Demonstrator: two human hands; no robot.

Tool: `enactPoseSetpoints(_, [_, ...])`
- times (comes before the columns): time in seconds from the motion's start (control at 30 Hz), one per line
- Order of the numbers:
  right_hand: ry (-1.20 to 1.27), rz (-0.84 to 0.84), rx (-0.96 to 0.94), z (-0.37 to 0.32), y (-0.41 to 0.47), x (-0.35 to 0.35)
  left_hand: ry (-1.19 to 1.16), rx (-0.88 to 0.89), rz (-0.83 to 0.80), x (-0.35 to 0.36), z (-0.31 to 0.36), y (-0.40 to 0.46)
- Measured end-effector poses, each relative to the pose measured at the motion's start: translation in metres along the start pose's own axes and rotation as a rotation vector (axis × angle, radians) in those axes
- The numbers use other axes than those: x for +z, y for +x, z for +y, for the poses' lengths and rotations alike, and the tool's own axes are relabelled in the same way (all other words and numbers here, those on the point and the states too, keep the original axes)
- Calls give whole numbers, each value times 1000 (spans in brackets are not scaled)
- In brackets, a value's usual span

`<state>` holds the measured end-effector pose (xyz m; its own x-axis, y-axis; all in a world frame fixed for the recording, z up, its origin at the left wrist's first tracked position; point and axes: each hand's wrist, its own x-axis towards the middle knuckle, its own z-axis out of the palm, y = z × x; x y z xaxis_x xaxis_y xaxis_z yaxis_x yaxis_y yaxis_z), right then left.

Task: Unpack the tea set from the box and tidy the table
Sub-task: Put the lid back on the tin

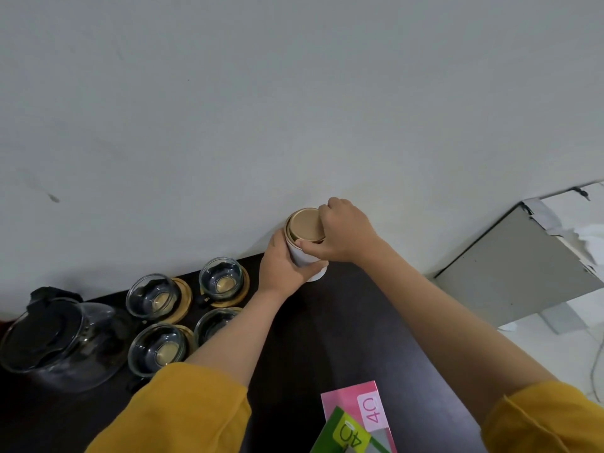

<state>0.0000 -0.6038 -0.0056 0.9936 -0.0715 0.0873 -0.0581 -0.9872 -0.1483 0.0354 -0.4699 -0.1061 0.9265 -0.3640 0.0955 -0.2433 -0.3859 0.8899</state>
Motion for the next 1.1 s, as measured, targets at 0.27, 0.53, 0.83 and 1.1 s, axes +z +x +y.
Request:
enactPoseSetpoints(0.27, [-178,-37,-100,-3,2,-3,12,-21,4,1,-7,3])
enactPoseSetpoints(0.53, [-596,-113,-199,-24,7,4,4,-56,40,2,-6,7])
enactPoseSetpoints(0.83, [-626,-68,-156,-23,9,26,-41,-38,21,1,-4,7])
enactPoseSetpoints(1.1, [-747,66,-247,-16,8,36,-77,-6,17,5,-12,9])
